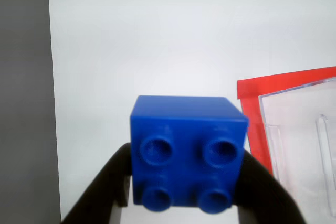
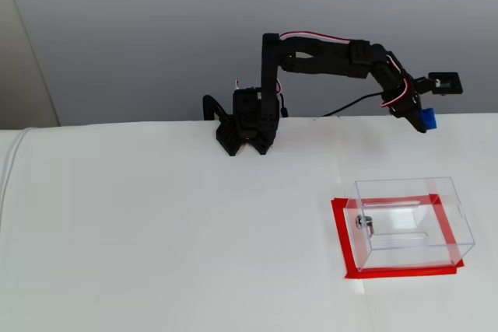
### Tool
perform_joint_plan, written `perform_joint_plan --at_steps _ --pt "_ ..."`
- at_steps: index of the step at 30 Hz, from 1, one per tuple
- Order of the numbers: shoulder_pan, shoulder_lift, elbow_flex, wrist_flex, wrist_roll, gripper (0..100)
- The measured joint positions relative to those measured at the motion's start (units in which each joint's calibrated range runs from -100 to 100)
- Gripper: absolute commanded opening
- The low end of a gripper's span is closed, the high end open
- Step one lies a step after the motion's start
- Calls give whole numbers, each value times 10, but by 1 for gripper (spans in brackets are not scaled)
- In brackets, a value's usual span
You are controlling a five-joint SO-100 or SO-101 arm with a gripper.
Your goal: Pick the blue lego brick and place it into the transparent box
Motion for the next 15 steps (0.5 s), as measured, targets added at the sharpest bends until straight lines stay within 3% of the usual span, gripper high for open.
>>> perform_joint_plan --at_steps 15 --pt "106 -160 1 4 21 14"
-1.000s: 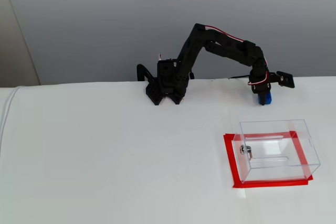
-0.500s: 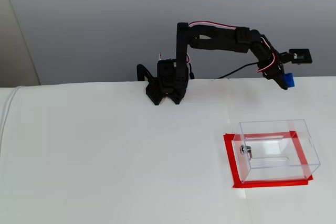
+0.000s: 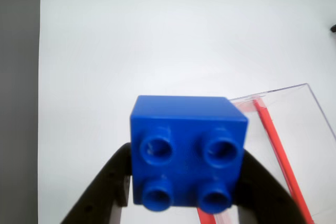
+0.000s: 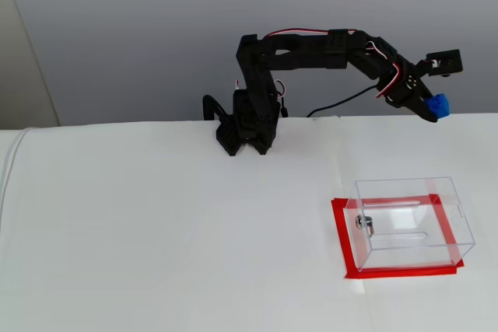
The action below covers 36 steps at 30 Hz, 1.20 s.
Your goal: Pick the blue lego brick and place it into the transparent box
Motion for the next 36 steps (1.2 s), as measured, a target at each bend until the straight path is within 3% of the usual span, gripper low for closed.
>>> perform_joint_plan --at_steps 23,36 --pt "265 -90 84 0 2 14" --pt "331 -82 136 -1 2 14"
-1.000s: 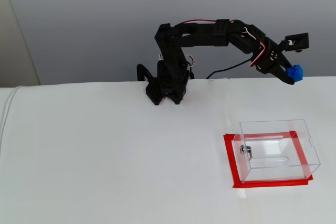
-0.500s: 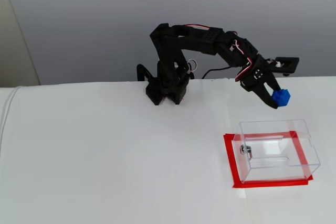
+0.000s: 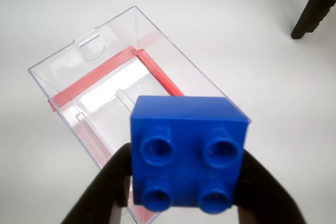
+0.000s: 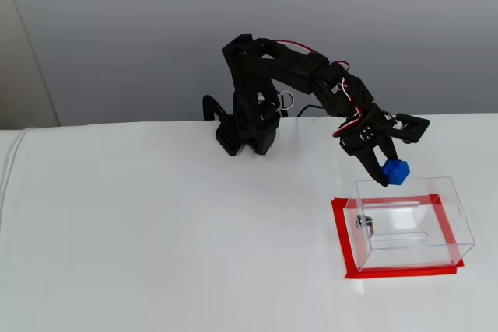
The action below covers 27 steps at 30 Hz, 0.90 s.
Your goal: Pick the blue lego brick and place it into the transparent box
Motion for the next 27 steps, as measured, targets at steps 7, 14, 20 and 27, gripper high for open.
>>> perform_joint_plan --at_steps 7,14,20,27 --pt "3 61 1 -10 0 14" --pt "0 98 1 -53 -1 14" --pt "-9 110 1 -64 -3 14" --pt "-12 110 1 -64 -4 20"
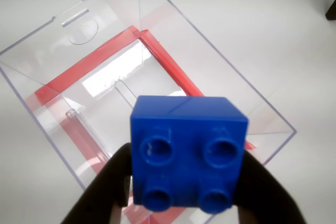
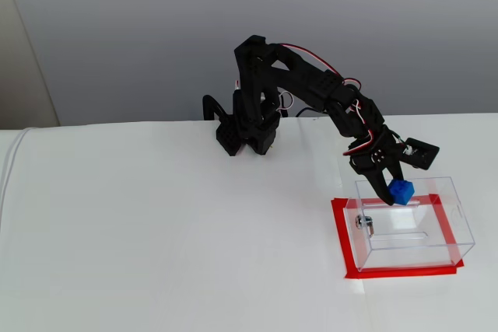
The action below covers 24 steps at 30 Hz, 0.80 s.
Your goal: Pick the blue lego brick and place it into the transparent box
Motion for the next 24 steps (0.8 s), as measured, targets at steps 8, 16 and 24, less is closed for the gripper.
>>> perform_joint_plan --at_steps 8,16,24 --pt "0 0 0 0 0 22" --pt "0 0 0 0 0 21" --pt "0 -6 0 0 0 21"
